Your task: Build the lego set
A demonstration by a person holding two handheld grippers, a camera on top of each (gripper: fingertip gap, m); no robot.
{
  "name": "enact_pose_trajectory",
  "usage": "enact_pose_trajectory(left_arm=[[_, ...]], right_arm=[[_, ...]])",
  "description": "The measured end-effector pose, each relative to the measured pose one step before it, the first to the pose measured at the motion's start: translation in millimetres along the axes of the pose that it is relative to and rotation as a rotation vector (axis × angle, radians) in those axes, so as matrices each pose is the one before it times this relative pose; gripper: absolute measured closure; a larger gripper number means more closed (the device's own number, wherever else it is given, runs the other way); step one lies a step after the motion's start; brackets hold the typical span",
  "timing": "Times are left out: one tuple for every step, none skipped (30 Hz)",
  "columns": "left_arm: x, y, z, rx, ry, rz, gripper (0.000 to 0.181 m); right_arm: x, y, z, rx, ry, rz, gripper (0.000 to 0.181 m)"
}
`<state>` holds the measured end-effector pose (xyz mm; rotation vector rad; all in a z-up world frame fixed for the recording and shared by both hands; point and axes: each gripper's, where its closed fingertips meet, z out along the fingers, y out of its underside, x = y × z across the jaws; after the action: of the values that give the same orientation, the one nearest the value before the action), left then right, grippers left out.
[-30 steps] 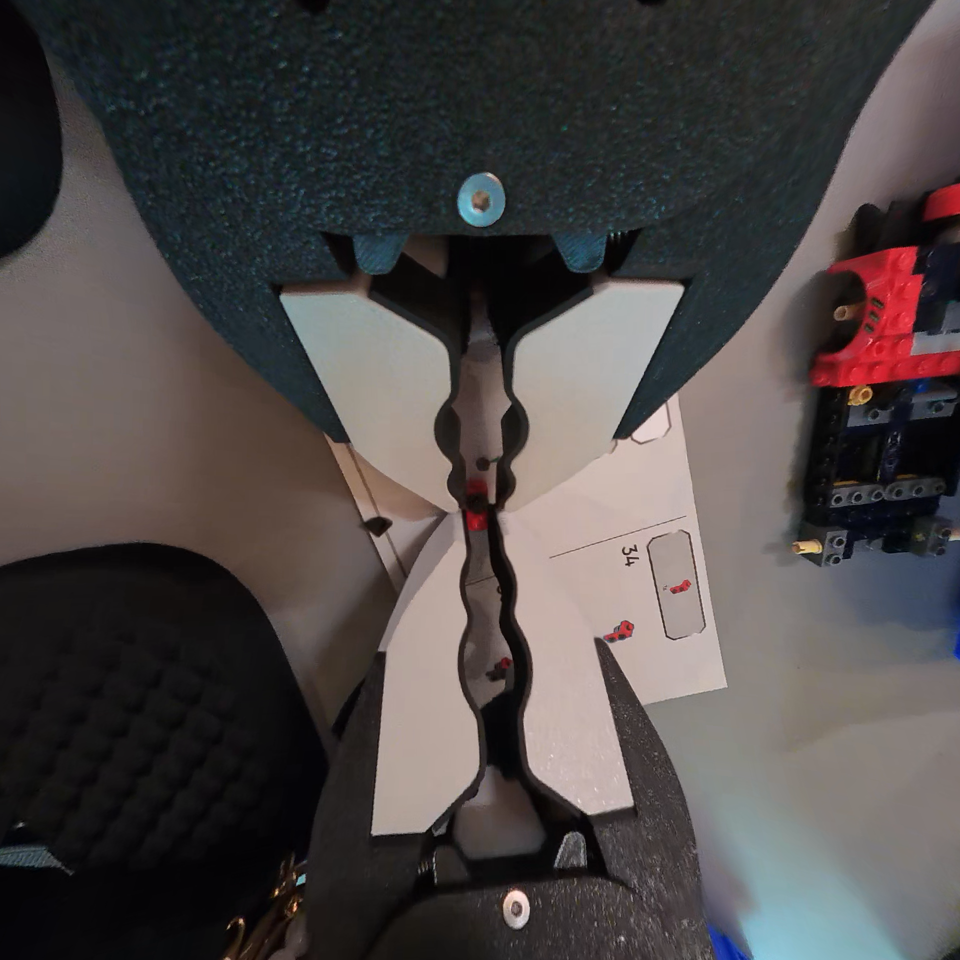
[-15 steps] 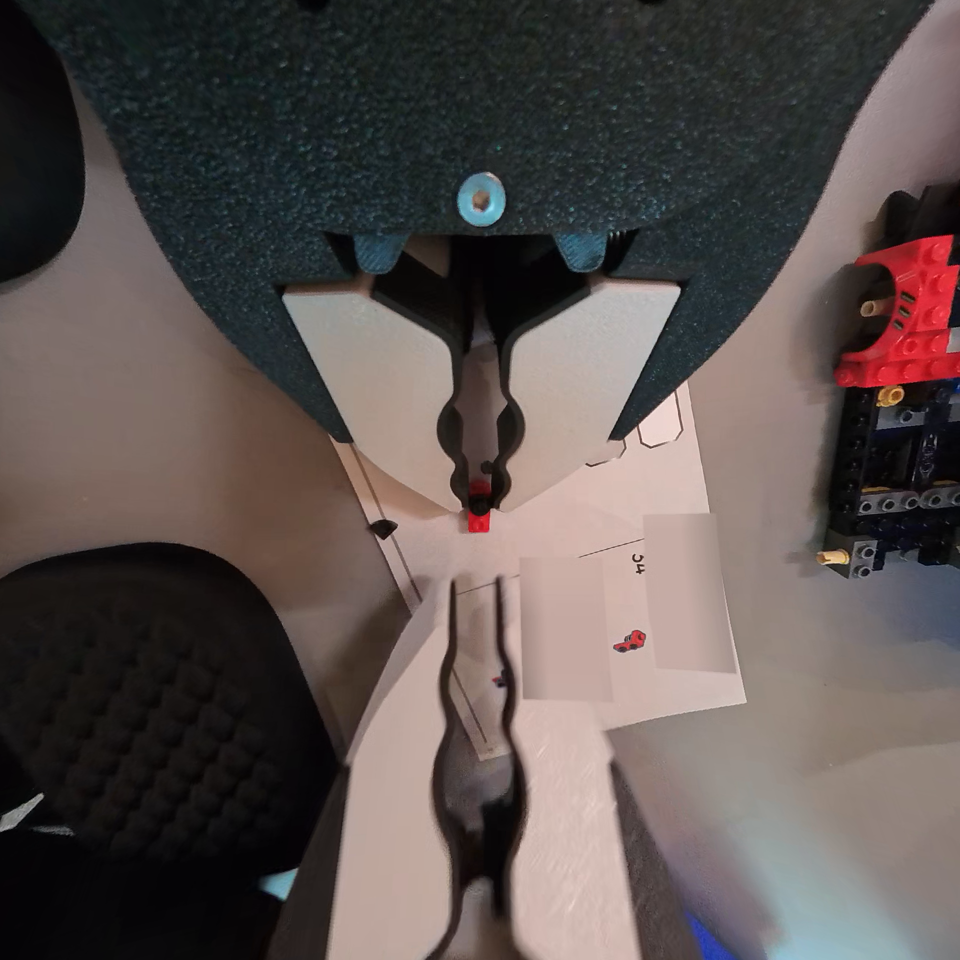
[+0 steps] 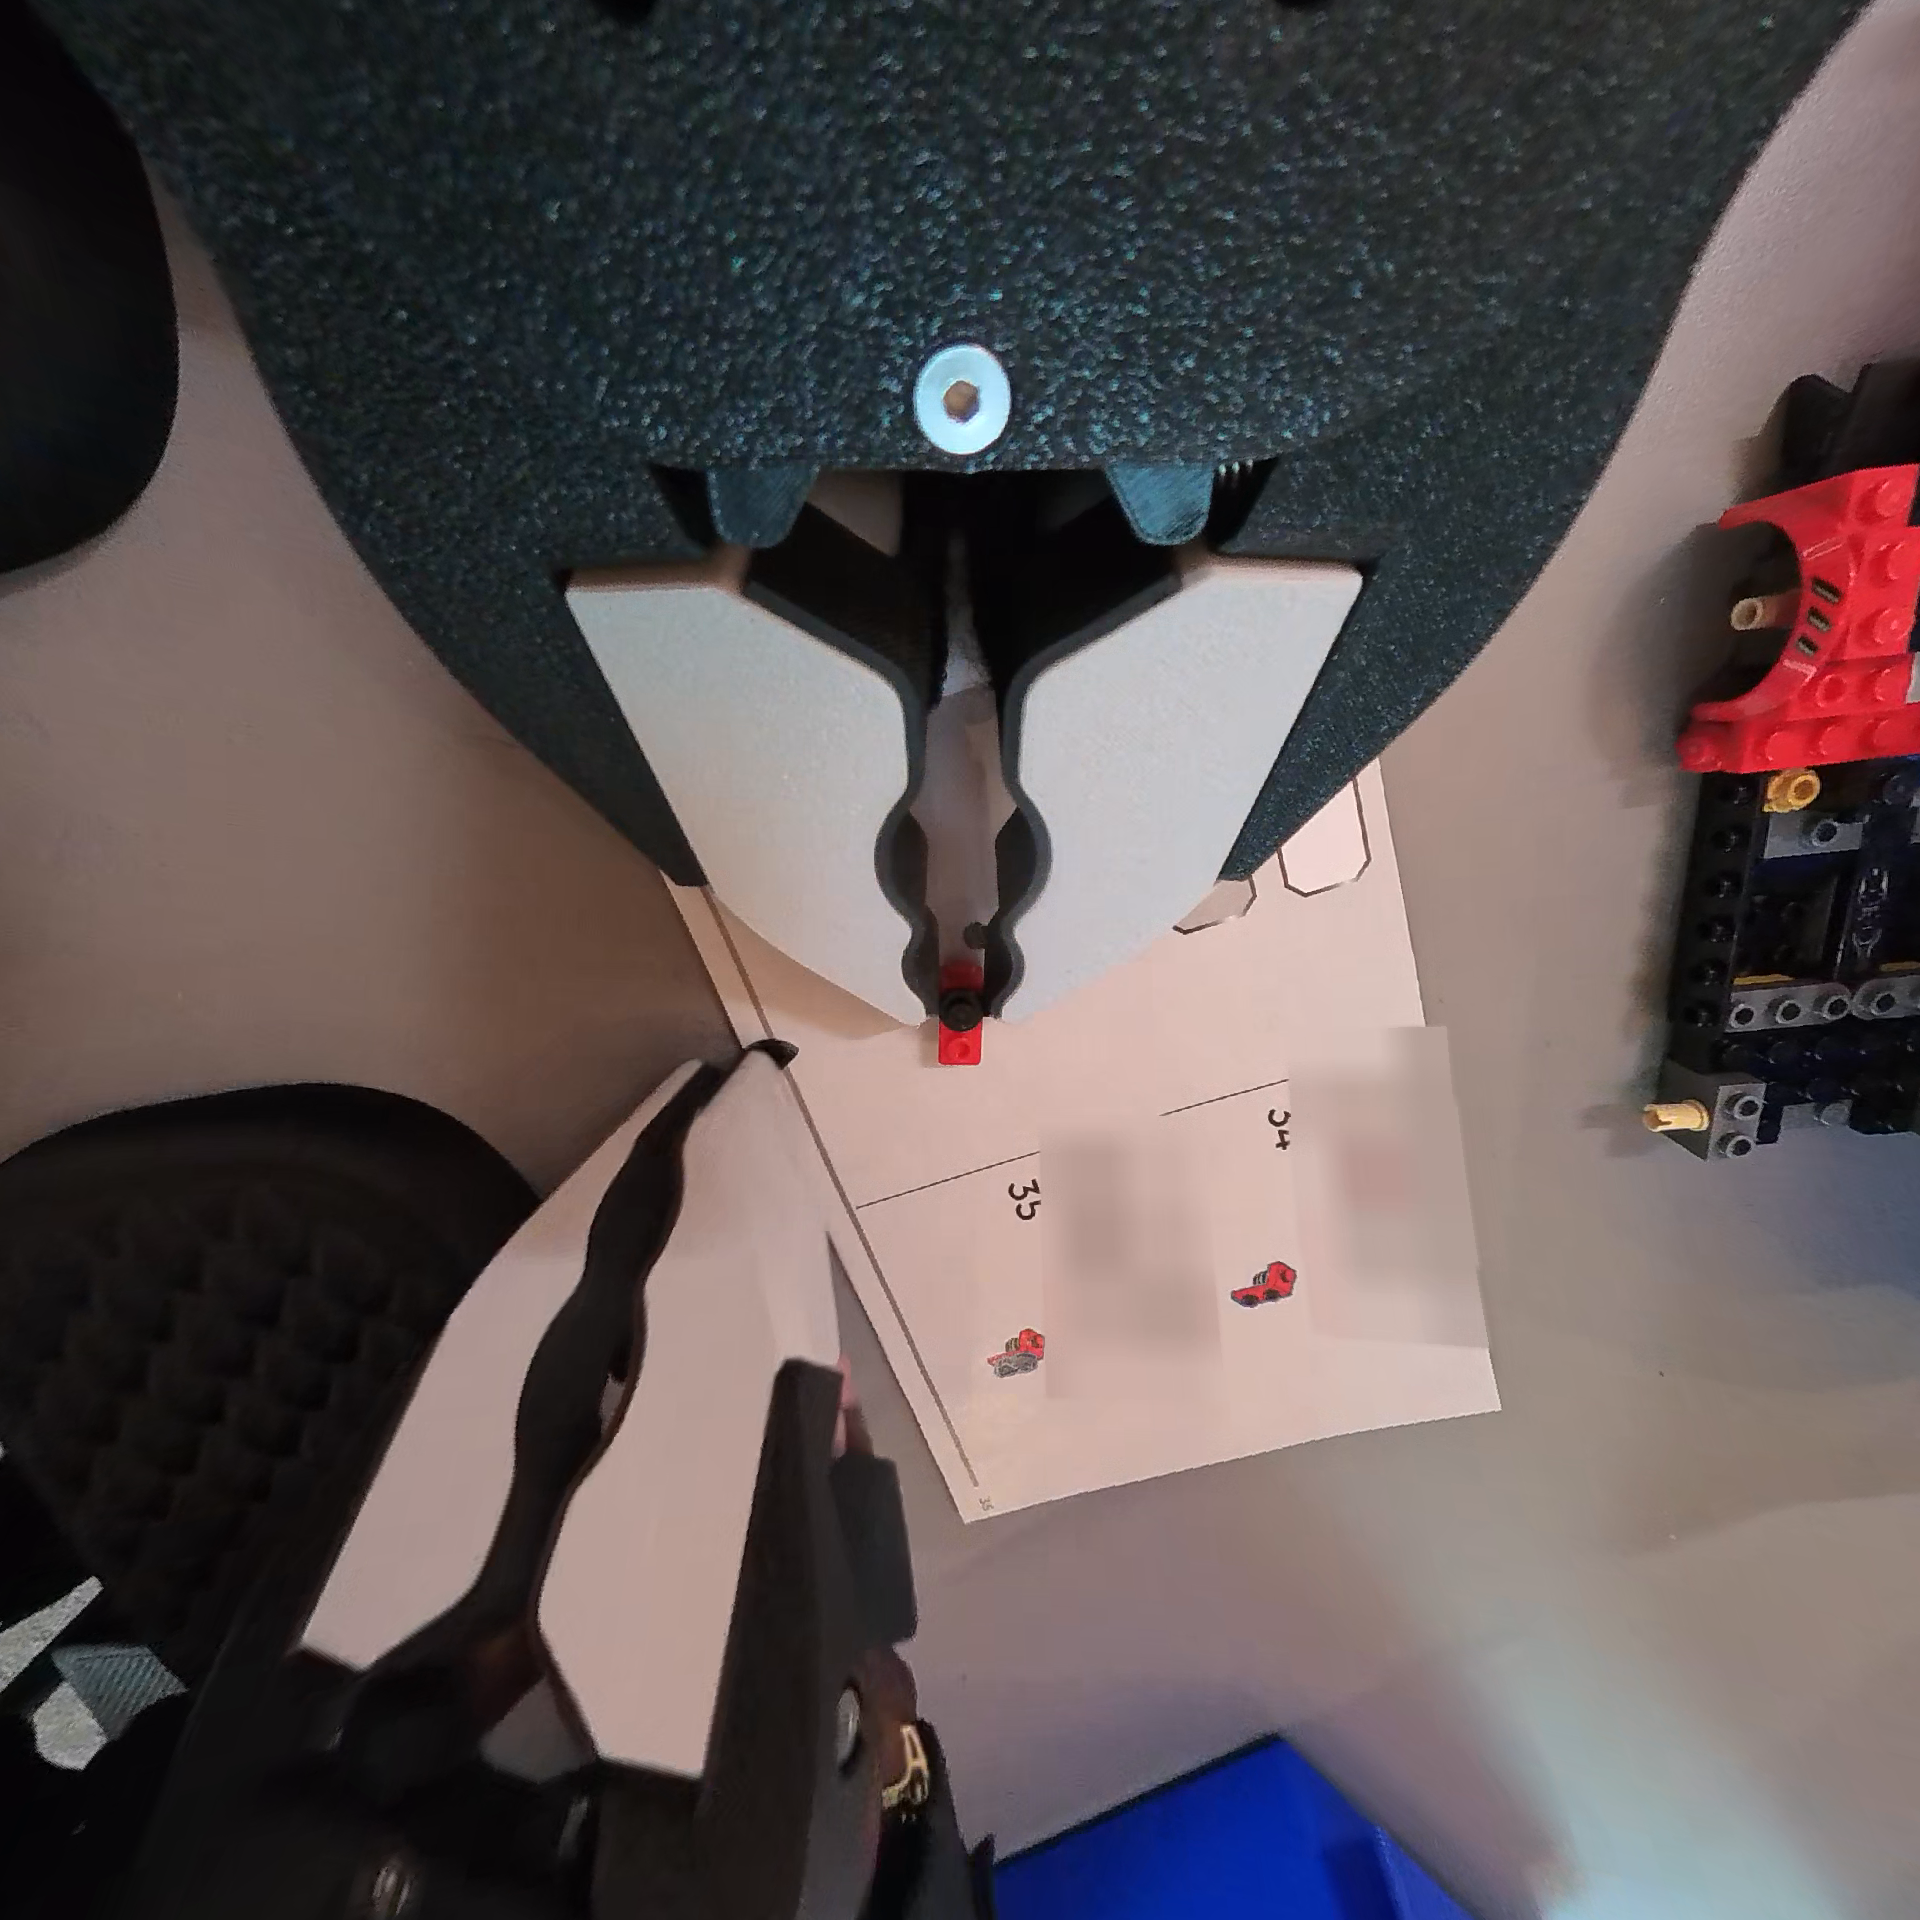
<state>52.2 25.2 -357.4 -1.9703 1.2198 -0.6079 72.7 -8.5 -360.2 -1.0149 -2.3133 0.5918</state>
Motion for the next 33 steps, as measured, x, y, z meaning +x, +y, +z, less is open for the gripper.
enact_pose_trajectory(left_arm=[[0.0, 0.01, 0.0, -0.0001, 0.0, 0.0001, 0.174], [0.07, 0.0, 0.0, 0.0, 0.0004, -0.0003, 0.174], [-0.05, -0.06, 0.07, 0.0, 0.0006, -0.0006, 0.174], [0.0, 0.03, -0.04, 0.0, 0.0006, -0.0007, 0.174], [0.05, 0.0, 0.0, 0.0, 0.0003, -0.0001, 0.174], [0.06, 0.06, 0.1, 0.0, -0.0001, 0.0007, 0.174], [0.02, -0.02, 0.04, 0.0, -0.0003, 0.001, 0.174], [0.02, 0.03, -0.03, 0.0, -0.0001, 0.0007, 0.174], [0.12, -0.02, 0.03, 0.0, 0.0002, 0.0005, 0.174], [0.07, 0.0, 0.0, 0.0, 0.0008, 0.0004, 0.174], [0.15, 0.01, 0.0, 0.0, 0.0013, 0.0003, 0.174], [0.11, 0.0, 0.0, 0.0, 0.0009, 0.0, 0.174], [0.1, 0.0, 0.0, 0.0, 0.0008, 0.0, 0.174], [0.03, -0.03, 0.03, 0.0, 0.001, 0.0002, 0.174], [0.18, 0.03, -0.04, 0.0, 0.001, 0.0005, 0.174], [0.2, -0.03, 0.04, 0.0, 0.0009, 0.0007, 0.174], [0.2, 0.03, -0.03, 0.0, 0.0013, 0.0008, 0.174], [0.12, -0.02, 0.03, 0.0, 0.0016, 0.0, 0.174], [0.12, 0.0, -0.01, 0.0, 0.0019, -0.0014, 0.174], [0.03, 0.02, -0.04, 0.0, 0.002, -0.0018, 0.174], [-0.03, -0.03, 0.02, 0.0, 0.0014, -0.0014, 0.174], [-0.01, 0.03, -0.04, 0.0, 0.0006, -0.0006, 0.174], [0.0, 0.01, 0.0, 0.0, 0.0, 0.0001, 0.174], [0.0, 0.0, 0.0, 0.0, 0.0, 0.0, 0.174], [0.07, 0.08, 0.06, 0.0, 0.0003, -0.0004, 0.174], [-0.04, 0.03, -0.04, 0.0, 0.0004, -0.0005, 0.174], [-0.04, -0.02, 0.03, 0.0, 0.0002, -0.0003, 0.174], [0.0, 0.01, 0.0, 0.0, 0.0, 0.0, 0.174], [-0.02, 0.0, 0.0, 0.0, 0.0, 0.0002, 0.174], [0.07, 0.03, -0.04, 0.0, 0.0, 0.0002, 0.174], [0.0, 0.0, 0.0, 0.0, 0.0001, 0.0001, 0.174], [0.03, 0.0, 0.0, 0.0, 0.0002, 0.0, 0.174], [-0.01, 0.0, 0.0, 0.0, 0.0001, 0.0002, 0.174]], right_arm=[[1.07, 2.24, 2.11, -0.0174, 0.0122, -0.013, 0.172], [1.05, 2.03, 1.73, -0.0138, 0.0104, -0.0075, 0.173], [0.91, -0.29, 0.15, 0.0025, 0.0077, -0.0029, 0.175], [-1.12, 0.05, -0.16, 0.0007, -0.0094, 0.0038, 0.178], [-0.71, -0.01, -0.47, 0.0051, -0.0067, 0.0119, 0.179], [-0.95, -0.28, -1.27, 0.015, -0.0129, 0.021, 0.179], [0.17, -1.2, -2.24, 0.0272, -0.014, 0.0457, 0.179], [1.84, -1.88, -3.28, 0.0372, -0.0143, 0.0755, 0.179], [1.71, -2.47, -4.02, 0.0471, -0.0298, 0.1028, 0.179], [1.72, -1.77, -4.13, 0.0473, -0.0451, 0.1333, 0.179], [2.89, 0.02, -3.66, 0.0332, -0.0505, 0.1521, 0.179], [5.89, 0.82, -3.5, 0.0261, -0.0342, 0.1488, 0.18], [6.43, 1.19, -3.28, 0.0221, -0.0272, 0.1268, 0.18], [8.37, 2.67, -3.03, 0.0073, -0.0048, 0.0939, 0.18], [10.36, 4.35, -2.76, -0.0091, 0.0233, 0.0558, 0.18], [8.61, 4.33, -2.28, -0.0139, 0.0257, 0.023, 0.18], [1.77, -0.38, -2.29, 0.0167, -0.0083, 0.0228, 0.18], [2.4, 0.16, -2.14, 0.0061, 0.0031, 0.0174, 0.18], [2.43, 0.47, -2.09, 0.002, 0.0089, 0.0062, 0.179], [4.14, 0.99, -2.18, -0.004, 0.0234, 0.0015, 0.179], [7.01, 2.18, -2.22, -0.012, 0.0429, -0.0014, 0.181], [2.57, 0.02, -1.98, 0.003, 0.0139, -0.0058, 0.181], [1.98, 0.55, -1.64, -0.0002, 0.0112, -0.0002, 0.181], [1.39, 0.61, -1.45, -0.0024, 0.0088, -0.002, 0.18], [1.64, 0.55, -1.49, -0.0028, 0.0124, -0.0057, 0.18], [2.07, 0.49, -1.53, -0.0025, 0.0172, -0.0077, 0.18], [2.0, -0.13, -1.76, -0.0036, 0.0195, -0.0144, 0.179], [0.96, -0.62, -1.77, -0.0033, 0.0187, -0.0346, 0.178], [1.13, -0.09, -1.8, -0.0076, 0.0263, -0.0397, 0.177], [-0.62, -0.65, -1.54, -0.0107, 0.0187, -0.0521, 0.177], [-1.63, -1.48, -1.18, -0.0076, 0.0159, -0.0654, 0.176], [-1.54, -1.14, -0.92, -0.0163, 0.0146, -0.0748, 0.176], [-3.7, -0.33, -0.09, -0.0277, -0.0065, -0.0876, 0.174]])
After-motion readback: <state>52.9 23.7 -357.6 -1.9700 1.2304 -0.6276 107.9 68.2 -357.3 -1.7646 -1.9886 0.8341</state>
